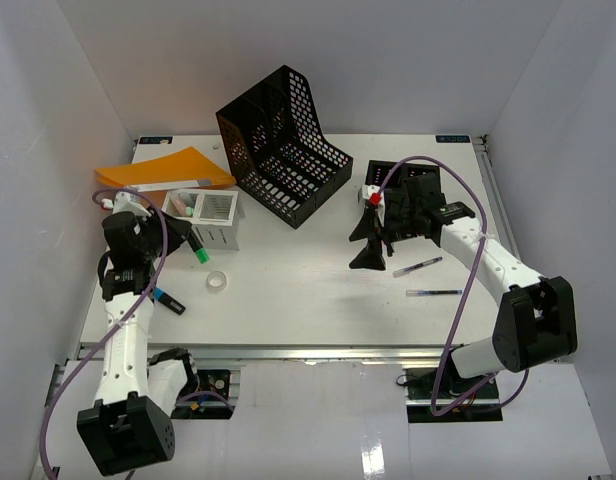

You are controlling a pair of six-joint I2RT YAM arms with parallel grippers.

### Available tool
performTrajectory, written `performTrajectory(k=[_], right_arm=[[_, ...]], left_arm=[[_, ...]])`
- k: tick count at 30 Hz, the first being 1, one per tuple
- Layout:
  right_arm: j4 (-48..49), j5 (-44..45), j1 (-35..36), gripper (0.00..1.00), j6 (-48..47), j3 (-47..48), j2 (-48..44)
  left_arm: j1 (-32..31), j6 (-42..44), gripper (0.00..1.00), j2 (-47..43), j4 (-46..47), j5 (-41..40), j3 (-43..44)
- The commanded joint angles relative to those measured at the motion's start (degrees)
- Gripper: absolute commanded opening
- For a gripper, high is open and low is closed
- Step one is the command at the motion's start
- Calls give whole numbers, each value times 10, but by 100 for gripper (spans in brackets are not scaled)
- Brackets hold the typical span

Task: Organize the desk

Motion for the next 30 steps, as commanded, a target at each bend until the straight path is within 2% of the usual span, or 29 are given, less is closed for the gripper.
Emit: performTrajectory(k=[1, 8, 21, 30], right_arm=[[11, -3, -4, 85, -13, -8, 15], [10, 4, -7, 85, -17, -9, 28], [2, 12, -12, 85, -30, -8, 49], [-3, 17, -12, 85, -37, -8, 62]], left_arm=[[-8, 7, 0, 21, 154, 104, 24], [-46, 59, 0, 113, 284, 133, 93], [-94, 166, 0, 279, 350, 14, 139], [-102, 176, 2, 328, 375, 21, 132]])
